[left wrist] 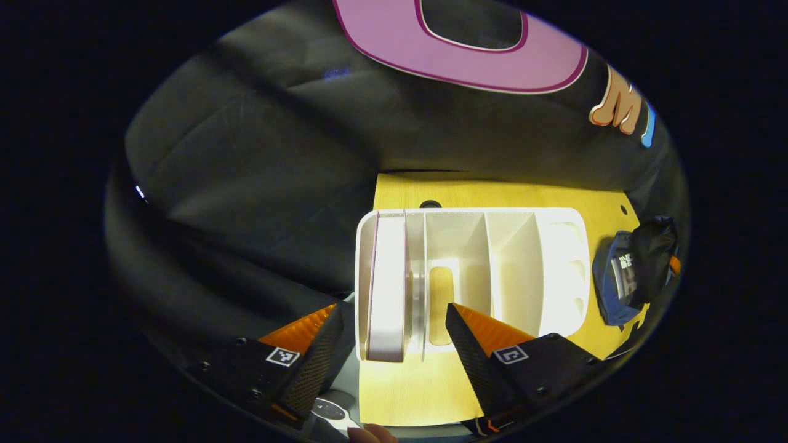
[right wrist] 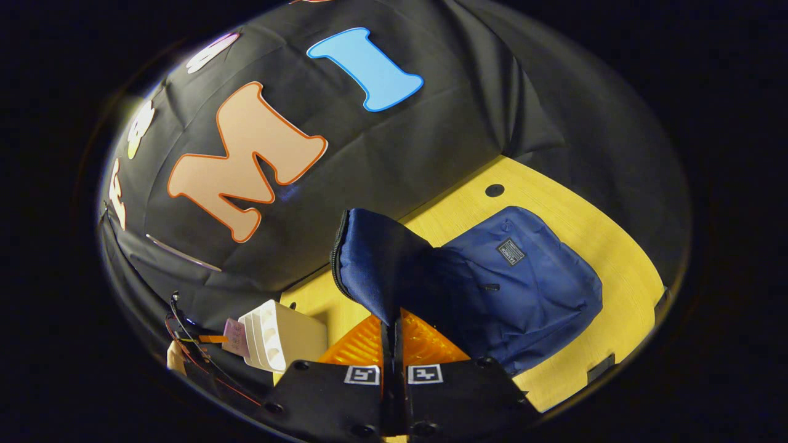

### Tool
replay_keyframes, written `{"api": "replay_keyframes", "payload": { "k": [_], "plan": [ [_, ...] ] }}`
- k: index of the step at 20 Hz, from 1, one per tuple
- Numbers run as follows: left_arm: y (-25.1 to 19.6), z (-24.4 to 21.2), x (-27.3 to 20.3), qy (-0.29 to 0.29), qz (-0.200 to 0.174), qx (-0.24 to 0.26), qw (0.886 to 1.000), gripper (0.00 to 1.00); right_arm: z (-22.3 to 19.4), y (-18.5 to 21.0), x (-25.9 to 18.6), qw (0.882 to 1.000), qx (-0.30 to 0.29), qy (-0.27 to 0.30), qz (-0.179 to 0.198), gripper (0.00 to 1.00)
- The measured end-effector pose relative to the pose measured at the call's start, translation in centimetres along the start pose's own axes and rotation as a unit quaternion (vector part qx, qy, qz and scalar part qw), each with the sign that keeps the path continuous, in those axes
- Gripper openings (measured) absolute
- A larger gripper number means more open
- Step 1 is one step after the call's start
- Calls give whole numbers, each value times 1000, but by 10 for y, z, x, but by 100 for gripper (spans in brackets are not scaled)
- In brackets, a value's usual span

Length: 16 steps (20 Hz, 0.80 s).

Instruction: Open the schoolbag, grab two books from the bookshelf and put them into the schoolbag.

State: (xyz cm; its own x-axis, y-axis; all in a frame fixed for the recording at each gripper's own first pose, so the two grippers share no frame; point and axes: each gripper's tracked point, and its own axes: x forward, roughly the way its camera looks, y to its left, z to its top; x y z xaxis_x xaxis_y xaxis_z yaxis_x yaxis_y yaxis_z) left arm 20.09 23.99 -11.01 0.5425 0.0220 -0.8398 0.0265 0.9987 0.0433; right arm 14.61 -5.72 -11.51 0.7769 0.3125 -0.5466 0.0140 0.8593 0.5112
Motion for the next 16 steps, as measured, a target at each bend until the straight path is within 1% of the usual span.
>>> {"api": "replay_keyframes", "payload": {
  "k": [4,9,11,12,13,14,15,16],
  "plan": [
    [9,4,20,25,14,13,1000,98,0,-1,0,1000,0,-1,-3,3],
    [8,-9,41,72,9,14,997,97,0,-3,-1,1000,3,-3,-6,3],
    [9,-10,43,92,10,17,996,95,-1,-3,-1,1000,4,-3,-6,3],
    [8,-11,42,103,6,19,994,100,-1,-3,-1,1000,4,-3,-6,3],
    [7,-14,41,117,0,19,993,93,-1,-2,-1,1000,4,-3,-7,3],
    [5,-17,44,134,-4,21,991,93,-1,-2,-1,1000,5,-4,-7,3],
    [3,-20,47,143,-8,23,989,89,-1,-3,-1,1000,6,-4,-7,3],
    [2,-20,49,150,-10,23,988,92,-1,-3,-2,1000,7,-5,-7,3]
  ]
}}
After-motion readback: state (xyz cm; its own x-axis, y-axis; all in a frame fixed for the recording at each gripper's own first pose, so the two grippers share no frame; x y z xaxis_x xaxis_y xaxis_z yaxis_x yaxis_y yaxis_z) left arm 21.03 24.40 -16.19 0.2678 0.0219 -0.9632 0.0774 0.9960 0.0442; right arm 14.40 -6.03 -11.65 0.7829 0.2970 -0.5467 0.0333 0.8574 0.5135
